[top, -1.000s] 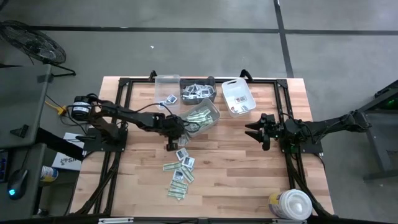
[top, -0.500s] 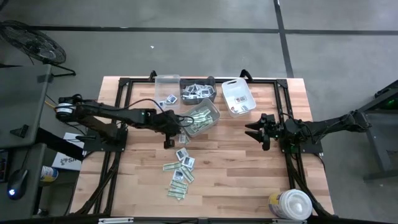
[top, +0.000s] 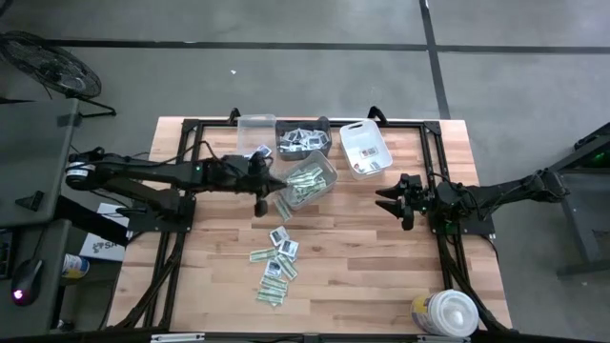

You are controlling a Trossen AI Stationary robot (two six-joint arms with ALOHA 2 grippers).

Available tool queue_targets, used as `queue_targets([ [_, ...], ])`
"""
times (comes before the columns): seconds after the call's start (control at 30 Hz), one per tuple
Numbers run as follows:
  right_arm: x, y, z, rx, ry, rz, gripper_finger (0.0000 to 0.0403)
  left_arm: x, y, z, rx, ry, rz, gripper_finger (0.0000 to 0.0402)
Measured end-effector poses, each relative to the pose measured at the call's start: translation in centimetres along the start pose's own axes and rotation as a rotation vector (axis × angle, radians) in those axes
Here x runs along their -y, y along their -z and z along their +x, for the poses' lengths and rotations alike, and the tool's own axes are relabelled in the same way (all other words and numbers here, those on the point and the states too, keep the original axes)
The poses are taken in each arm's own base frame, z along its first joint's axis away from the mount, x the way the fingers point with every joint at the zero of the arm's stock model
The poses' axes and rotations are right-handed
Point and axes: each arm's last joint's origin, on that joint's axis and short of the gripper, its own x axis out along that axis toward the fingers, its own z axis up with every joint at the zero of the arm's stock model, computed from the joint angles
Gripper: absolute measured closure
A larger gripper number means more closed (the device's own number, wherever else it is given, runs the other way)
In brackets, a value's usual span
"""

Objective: Pick & Place First Aid Supplies
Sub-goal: Put the ointment pack into the white bin

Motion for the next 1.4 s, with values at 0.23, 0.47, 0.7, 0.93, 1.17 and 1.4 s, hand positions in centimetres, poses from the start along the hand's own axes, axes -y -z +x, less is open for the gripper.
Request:
queue_targets([
  [0.23, 0.3, -0.3, 0.0, 0.077, 0.115, 0.035, 0.0203, -0.2, -1.8, 0.5, 0.203, -0.092, -0.048, 0.0401],
  [0.47, 0.2, -0.6, -0.1, 0.147, 0.115, 0.348, 0.0203, -0.4, -1.9, 0.5, 0.226, -0.168, -0.059, 0.0401],
  [0.7, -0.2, -2.0, 0.0, 0.271, 0.067, 0.299, 0.0203, -0.7, -2.4, 0.4, 0.274, -0.281, -0.081, 0.0401],
  [0.93, -2.9, -6.8, 1.9, 0.331, 0.139, -0.064, 0.0203, -0.9, -3.4, -0.1, 0.366, -0.378, -0.014, 0.0401],
  [1.17, -5.6, -10.9, 8.2, 0.263, 0.242, -0.272, 0.0203, -1.0, -3.9, -0.3, 0.407, -0.428, 0.026, 0.0401],
  [1.4, -6.6, -12.1, 15.2, 0.189, 0.267, -0.296, 0.0203, -1.1, -4.0, -0.4, 0.418, -0.430, 0.025, 0.0401],
])
